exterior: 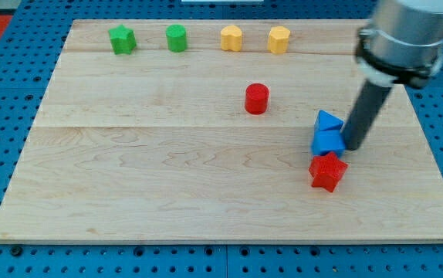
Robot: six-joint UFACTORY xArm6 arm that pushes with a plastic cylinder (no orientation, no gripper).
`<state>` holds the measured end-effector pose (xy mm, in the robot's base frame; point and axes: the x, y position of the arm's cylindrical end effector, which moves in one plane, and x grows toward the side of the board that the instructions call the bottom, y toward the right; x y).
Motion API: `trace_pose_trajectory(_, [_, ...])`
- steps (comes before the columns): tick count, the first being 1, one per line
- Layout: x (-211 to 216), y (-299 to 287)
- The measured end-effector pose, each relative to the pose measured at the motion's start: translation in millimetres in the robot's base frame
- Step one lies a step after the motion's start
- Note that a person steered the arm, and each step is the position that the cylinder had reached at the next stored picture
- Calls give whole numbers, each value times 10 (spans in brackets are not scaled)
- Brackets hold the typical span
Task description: Move the blue cube bottom to the red circle
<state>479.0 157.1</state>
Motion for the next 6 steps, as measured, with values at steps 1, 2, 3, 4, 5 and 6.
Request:
trace_pose_trajectory(1, [0, -363])
trace_pose_trajectory(2, [26, -321])
trace_pose_trajectory(3, [15, 210])
trace_pose_trajectory(4, [164, 138])
trace_pose_trajectory(5, [207, -117])
trace_pose_trajectory(6, [198, -445])
